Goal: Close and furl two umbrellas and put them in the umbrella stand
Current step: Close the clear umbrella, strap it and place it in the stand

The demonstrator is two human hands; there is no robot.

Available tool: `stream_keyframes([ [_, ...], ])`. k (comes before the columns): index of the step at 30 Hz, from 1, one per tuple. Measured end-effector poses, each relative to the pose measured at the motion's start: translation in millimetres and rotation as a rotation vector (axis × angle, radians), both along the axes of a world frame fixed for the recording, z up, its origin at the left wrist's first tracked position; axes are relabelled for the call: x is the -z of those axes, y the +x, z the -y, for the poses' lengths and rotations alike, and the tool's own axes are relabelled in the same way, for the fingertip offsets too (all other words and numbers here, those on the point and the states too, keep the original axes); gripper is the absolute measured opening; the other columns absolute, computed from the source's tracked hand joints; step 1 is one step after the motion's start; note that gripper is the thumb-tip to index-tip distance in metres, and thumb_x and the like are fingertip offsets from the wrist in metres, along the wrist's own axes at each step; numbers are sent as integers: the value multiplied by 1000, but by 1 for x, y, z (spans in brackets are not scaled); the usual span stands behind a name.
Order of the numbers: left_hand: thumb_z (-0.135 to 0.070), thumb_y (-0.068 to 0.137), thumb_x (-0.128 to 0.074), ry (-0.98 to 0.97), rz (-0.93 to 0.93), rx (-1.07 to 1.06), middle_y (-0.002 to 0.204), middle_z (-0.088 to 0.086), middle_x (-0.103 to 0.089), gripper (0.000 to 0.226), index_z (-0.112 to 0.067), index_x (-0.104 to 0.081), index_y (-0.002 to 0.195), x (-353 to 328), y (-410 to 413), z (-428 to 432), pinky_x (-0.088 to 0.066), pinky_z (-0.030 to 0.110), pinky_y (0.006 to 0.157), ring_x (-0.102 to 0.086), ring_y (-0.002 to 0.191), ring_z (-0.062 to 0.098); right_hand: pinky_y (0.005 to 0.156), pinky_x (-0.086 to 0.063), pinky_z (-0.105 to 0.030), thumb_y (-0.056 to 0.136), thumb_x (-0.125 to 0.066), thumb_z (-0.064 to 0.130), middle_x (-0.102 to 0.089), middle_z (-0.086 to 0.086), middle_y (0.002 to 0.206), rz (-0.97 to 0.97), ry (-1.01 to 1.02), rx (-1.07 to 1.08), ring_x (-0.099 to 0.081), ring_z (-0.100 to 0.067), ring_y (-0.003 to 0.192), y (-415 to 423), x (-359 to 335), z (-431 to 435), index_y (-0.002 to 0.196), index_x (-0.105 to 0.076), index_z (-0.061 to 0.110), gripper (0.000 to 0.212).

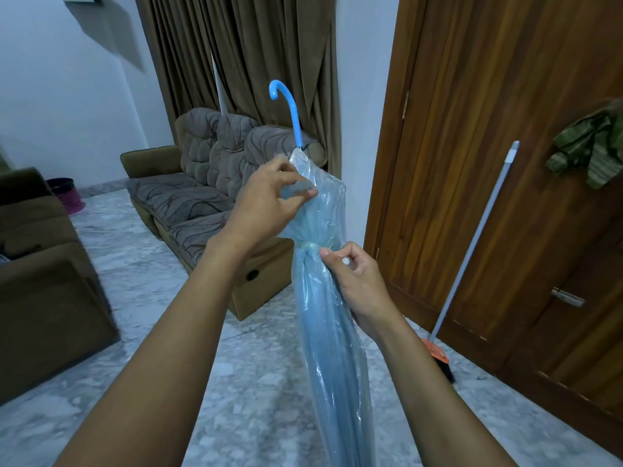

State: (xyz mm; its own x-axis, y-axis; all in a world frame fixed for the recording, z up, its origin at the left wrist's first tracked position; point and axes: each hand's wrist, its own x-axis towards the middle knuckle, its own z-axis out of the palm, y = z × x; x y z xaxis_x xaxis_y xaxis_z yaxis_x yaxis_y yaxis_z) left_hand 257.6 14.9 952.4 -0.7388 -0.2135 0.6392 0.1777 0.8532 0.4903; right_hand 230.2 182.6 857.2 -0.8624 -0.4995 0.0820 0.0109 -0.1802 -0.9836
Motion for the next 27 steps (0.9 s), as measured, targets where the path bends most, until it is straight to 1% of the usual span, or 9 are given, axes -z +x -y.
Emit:
stream_keyframes([
  [2,-33,85,-72,-11,-22,-66,93,-1,-57,20,-16,-78,94,0,-6,0,-49,35,78,-55,90,15,72,-52,-36,91,-72,33,-69,-7,83,-4,1,-17,-66,-19,77,3,1,5,69,-50,22,32],
  [6,-41,81,-74,30,-63,-130,90,-5,-55,26,-21,-77,98,-1,-10,-7,-51,39,78,-54,89,13,75,-53,-37,91,-71,35,-71,-7,86,-17,18,15,-69,-20,81,4,1,6,70,-50,21,32],
  [8,-45,78,-76,78,-7,-45,101,-4,-56,37,-25,-73,110,-5,-4,-11,-50,34,88,-54,96,9,72,-53,-35,91,-71,34,-72,-4,83,-15,26,49,-69,-18,79,2,2,2,74,-51,19,30],
  [12,-51,77,-74,248,89,208,146,-7,-24,88,-43,-22,148,-8,20,-22,-26,14,105,-26,136,5,64,-52,-34,92,-71,29,-67,-3,71,7,-12,143,-65,-16,67,-8,1,-5,73,-50,18,30],
  [15,-56,80,-68,407,90,58,152,-2,-12,96,-34,-6,150,26,19,-30,-26,35,117,-17,144,15,64,-50,-33,92,-70,27,-66,-7,74,-11,-40,236,-62,-17,67,-16,-4,-9,74,-51,17,28],
  [18,-54,84,-63,550,422,78,144,6,-41,83,-24,-19,148,72,11,-36,-42,43,107,-47,128,18,62,-52,-34,93,-69,27,-67,-10,77,-28,-56,279,-63,-18,67,-22,-10,-10,76,-53,15,27],
  [19,-55,84,-62,607,433,140,136,4,-53,75,-23,-31,144,83,10,-40,-48,44,102,-57,119,16,60,-54,-32,94,-69,26,-67,-8,76,-25,-66,281,-64,-17,65,-23,-12,-9,76,-52,15,26],
  [23,-35,87,-66,610,129,128,111,-8,-68,34,-27,-57,119,93,5,-58,-56,32,83,-65,103,8,62,-54,-34,93,-69,26,-68,-4,73,15,-115,284,-66,-15,64,-22,-11,-6,70,-51,19,31],
  [27,-32,87,-65,541,136,101,105,-8,-74,29,-20,-72,112,90,5,-58,-55,39,91,-69,98,10,69,-56,-42,93,-70,26,-70,-13,82,18,-118,281,-67,-23,74,-19,-8,-7,72,-52,18,29],
])
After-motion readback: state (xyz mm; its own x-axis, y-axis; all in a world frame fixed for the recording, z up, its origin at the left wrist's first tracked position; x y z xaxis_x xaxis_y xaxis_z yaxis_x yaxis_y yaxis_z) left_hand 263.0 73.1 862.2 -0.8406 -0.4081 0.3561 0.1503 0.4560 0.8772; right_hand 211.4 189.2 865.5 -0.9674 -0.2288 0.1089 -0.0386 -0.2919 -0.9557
